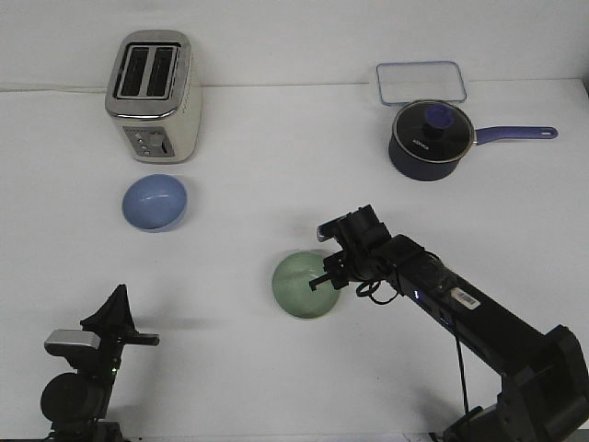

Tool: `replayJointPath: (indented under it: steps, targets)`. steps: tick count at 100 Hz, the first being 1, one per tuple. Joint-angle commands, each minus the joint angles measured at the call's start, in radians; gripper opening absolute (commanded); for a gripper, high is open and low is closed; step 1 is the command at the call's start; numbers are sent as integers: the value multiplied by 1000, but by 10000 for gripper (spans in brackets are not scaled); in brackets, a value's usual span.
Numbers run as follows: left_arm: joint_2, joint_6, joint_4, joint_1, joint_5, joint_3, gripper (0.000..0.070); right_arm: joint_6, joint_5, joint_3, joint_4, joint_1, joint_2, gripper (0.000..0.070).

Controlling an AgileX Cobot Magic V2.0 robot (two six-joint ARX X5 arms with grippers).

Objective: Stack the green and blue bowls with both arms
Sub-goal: 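Grip the green bowl rim and drag it toward the table center, then release the green bowl and pull the right gripper back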

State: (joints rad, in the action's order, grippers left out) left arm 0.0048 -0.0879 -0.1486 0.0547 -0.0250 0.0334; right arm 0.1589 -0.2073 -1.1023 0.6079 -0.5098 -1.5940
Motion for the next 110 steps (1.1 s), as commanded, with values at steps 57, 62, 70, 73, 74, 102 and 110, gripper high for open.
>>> replayJointPath:
  steps: [57, 62, 70, 73, 74, 102, 110]
  targets:
    - [-2, 8, -10, 0, 3, -19, 13, 19, -1, -40, 23, 39, 97, 412]
    - [-2, 8, -10, 0, 3, -19, 13, -1, -1, -50, 40, 67, 132, 412]
    - [-2, 8, -10, 0, 3, -19, 13, -37, 5, -58, 55, 127, 192, 412]
    - [-2, 8, -10, 0, 3, -19, 13, -50, 9, -58, 56, 155, 220, 412]
    - [-2, 8, -10, 0, 3, -19, 13, -54, 11, -58, 56, 164, 229, 412]
    - [-2, 8, -10, 0, 3, -19, 13, -159, 77, -56, 58, 415, 444, 412]
    - [-2, 8, -10, 0, 3, -19, 13, -164, 77, -47, 47, 455, 486, 412]
